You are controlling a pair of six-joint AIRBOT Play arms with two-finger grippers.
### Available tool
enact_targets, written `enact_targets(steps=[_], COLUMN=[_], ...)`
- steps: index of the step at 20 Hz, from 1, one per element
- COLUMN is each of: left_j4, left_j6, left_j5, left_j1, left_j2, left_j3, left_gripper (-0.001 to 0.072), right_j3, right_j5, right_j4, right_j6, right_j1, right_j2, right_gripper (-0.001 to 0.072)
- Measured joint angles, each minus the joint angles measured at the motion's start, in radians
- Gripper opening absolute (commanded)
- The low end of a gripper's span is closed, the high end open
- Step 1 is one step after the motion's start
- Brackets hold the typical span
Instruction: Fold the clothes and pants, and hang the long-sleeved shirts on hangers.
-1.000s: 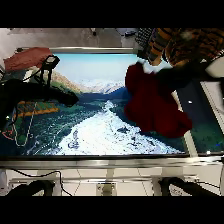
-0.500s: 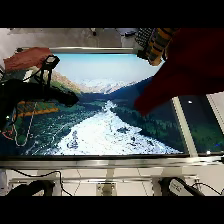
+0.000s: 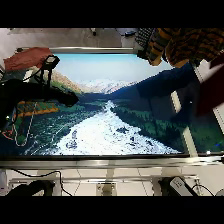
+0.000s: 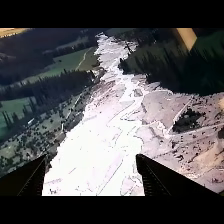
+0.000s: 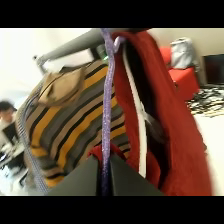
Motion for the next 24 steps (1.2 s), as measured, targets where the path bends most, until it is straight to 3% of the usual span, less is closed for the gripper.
enact_targets(steps=[7,19,20,22,23,24], left_j4=[0.0,0.0,0.0,0.0,0.0,0.0], left_j6=[0.0,0.0,0.0,0.0,0.0,0.0], left_j5=[-0.001,0.0,0.0,0.0,0.0,0.0], left_j1=[0.0,0.0,0.0,0.0,0.0,0.0], left_j2=[0.0,0.0,0.0,0.0,0.0,0.0], left_j3=[0.0,0.0,0.0,0.0,0.0,0.0], left_gripper=[0.0656,0.0657,0.0656,0.0656,0.0656,0.0657], right_j3=[-0.004,-0.156,-0.163,-0.171,-0.174,-0.174], right_j5=[-0.004,0.11,0.127,0.179,0.183,0.202], right_j4=[-0.009,-0.03,-0.031,-0.038,-0.044,-0.041], right_j6=[0.081,0.116,0.109,0.105,0.098,0.092], right_j1=[-0.177,-0.213,-0.213,-0.213,-0.214,-0.214], right_j2=[0.005,0.005,0.005,0.007,0.007,0.012], right_gripper=[0.0042,0.0043,0.0105,0.0476,0.0566,0.0569])
